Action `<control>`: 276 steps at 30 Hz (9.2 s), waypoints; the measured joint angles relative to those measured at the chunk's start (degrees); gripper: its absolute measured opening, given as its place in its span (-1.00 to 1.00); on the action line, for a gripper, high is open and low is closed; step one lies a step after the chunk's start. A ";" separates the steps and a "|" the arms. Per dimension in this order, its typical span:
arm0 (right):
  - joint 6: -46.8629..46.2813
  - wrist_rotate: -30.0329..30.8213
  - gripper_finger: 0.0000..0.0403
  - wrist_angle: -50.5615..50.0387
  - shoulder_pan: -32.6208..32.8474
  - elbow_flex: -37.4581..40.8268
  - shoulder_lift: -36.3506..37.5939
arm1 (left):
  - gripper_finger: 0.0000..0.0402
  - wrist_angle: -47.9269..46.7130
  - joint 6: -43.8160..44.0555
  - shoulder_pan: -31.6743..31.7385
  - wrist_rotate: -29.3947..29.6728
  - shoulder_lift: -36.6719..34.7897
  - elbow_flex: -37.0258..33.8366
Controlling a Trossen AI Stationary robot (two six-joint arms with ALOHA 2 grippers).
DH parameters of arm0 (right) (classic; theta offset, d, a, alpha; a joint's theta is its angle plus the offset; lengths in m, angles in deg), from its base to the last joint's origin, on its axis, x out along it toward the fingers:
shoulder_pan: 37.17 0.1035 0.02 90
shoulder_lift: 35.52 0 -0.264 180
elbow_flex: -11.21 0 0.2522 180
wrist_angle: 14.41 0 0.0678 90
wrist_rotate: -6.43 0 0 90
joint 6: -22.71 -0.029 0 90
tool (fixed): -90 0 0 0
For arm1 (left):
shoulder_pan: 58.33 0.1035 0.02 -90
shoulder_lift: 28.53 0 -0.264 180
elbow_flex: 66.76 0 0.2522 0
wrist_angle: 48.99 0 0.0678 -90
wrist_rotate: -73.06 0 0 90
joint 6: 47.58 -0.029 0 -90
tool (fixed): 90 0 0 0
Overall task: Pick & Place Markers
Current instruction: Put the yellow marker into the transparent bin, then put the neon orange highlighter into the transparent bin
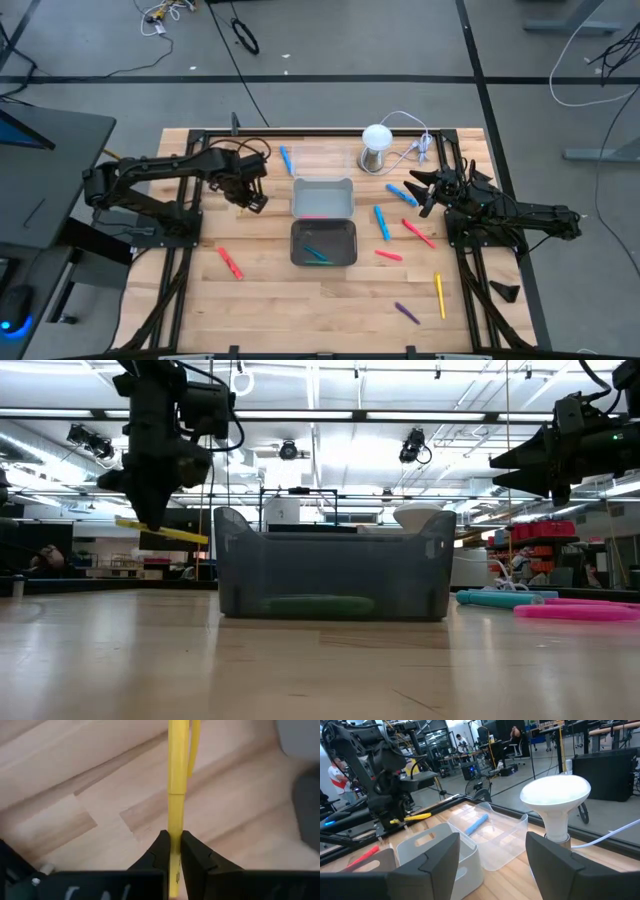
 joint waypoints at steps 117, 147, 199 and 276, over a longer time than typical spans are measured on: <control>0.00 0.00 0.15 0.00 -0.02 -0.02 0.02 | -0.81 -9.91 -44.55 -7.35 0.07 59.82 62.98; 0.00 -0.03 0.15 -0.01 -0.01 -0.01 0.02 | -0.57 -14.34 -41.31 -5.51 0.65 55.59 67.01; -0.01 -0.03 0.15 0.09 -0.02 -0.02 0.00 | -0.11 -18.54 33.48 -12.64 5.80 36.68 52.08; 0.00 -0.02 0.15 0.00 -0.02 -0.02 0.02 | -0.11 18.54 99.37 -51.54 2.61 9.85 -12.14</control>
